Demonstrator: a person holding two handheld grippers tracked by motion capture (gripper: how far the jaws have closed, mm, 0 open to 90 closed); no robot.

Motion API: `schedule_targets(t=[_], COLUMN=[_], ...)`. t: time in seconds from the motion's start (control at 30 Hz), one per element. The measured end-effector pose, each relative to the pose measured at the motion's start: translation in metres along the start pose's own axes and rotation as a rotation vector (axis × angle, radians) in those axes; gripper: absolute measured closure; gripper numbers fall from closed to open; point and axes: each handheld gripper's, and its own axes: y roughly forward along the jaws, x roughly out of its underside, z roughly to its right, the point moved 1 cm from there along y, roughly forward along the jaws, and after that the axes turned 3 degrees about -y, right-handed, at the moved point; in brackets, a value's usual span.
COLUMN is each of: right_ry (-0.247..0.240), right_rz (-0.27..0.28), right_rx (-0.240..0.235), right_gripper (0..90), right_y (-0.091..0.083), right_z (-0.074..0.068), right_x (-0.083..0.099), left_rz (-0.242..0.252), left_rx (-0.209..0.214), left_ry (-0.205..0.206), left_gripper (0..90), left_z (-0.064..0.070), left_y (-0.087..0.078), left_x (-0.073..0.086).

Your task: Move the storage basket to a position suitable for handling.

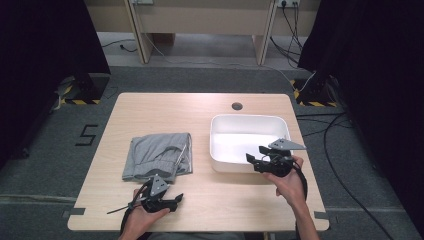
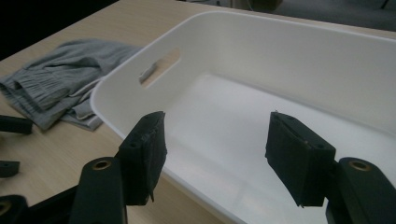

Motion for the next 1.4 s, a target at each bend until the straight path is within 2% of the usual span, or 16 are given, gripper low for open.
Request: schedule_targets(t=[0.23, 0.43, 0.63, 0.77, 0.9, 1.4], right_ry=[-0.028, -0.047, -0.055, -0.068, -0.074, -0.097], right_rz=[-0.014, -0.018, -0.023, -0.028, -0.033, -0.034], right_rx=[-0.078, -0.118, -0.147, -0.160, -0.180, -0.227], right_gripper=[37.6, 37.5, 37.4, 37.3, 37.3, 37.4], right_y=[0.018, 0.031, 0.044, 0.051, 0.059, 0.074], right_z=[-0.025, -0.041, -0.052, -0.058, -0.066, -0.085], right_x=[-0.005, -0.012, -0.018, -0.022, -0.026, -0.035], left_rz=[0.002, 0.027, 0.053, 0.070, 0.079, 0.101], left_rx=[0.040, 0.020, -0.005, -0.027, -0.032, -0.093], left_ry=[-0.039, -0.050, -0.074, -0.073, -0.091, -0.136], left_gripper=[29.4, 29.4, 29.4, 29.5, 29.5, 29.5], left_z=[-0.003, -0.009, -0.021, -0.027, -0.033, -0.059], left_y=[-0.003, -0.013, -0.024, -0.031, -0.037, -0.050], left_x=[-0.001, -0.006, -0.009, -0.011, -0.013, -0.016])
